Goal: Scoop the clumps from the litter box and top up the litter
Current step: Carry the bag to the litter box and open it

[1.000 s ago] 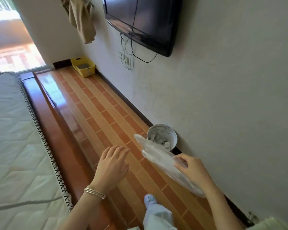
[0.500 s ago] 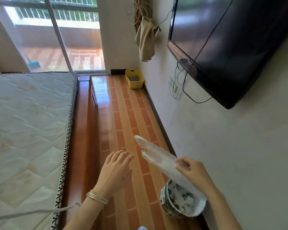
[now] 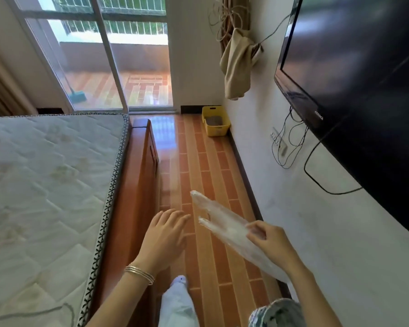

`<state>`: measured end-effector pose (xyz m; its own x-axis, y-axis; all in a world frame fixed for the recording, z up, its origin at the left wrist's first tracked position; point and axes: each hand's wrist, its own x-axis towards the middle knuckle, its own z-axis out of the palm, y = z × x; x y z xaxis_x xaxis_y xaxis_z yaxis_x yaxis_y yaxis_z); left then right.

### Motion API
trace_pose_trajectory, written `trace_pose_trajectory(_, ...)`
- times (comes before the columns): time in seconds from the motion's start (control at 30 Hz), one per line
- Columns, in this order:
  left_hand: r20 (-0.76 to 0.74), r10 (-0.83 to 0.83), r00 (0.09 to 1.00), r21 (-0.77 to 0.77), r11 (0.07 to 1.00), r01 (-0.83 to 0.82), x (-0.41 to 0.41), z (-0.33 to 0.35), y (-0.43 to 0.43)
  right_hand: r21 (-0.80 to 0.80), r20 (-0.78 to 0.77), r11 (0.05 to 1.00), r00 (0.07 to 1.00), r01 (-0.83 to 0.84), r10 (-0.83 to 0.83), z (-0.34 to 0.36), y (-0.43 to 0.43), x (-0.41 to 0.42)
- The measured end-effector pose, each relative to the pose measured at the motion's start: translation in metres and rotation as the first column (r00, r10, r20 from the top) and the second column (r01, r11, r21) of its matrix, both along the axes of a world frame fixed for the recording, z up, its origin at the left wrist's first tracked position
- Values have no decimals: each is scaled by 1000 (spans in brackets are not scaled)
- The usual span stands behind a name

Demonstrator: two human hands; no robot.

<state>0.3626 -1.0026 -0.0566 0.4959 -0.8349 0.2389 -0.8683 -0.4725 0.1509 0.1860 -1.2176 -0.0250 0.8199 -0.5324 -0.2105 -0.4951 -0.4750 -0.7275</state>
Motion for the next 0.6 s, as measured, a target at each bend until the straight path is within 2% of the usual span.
trace_pose_trajectory(0.33,57,-4,998,41,999,2,218,32,-79,-51,89,999,996,-11,15,20,-72,210)
trace_pose_trajectory(0.6,18,-20,1000,70,997,19,309,12,-135,-35,41,999,999,-19,21,-5,-132,303)
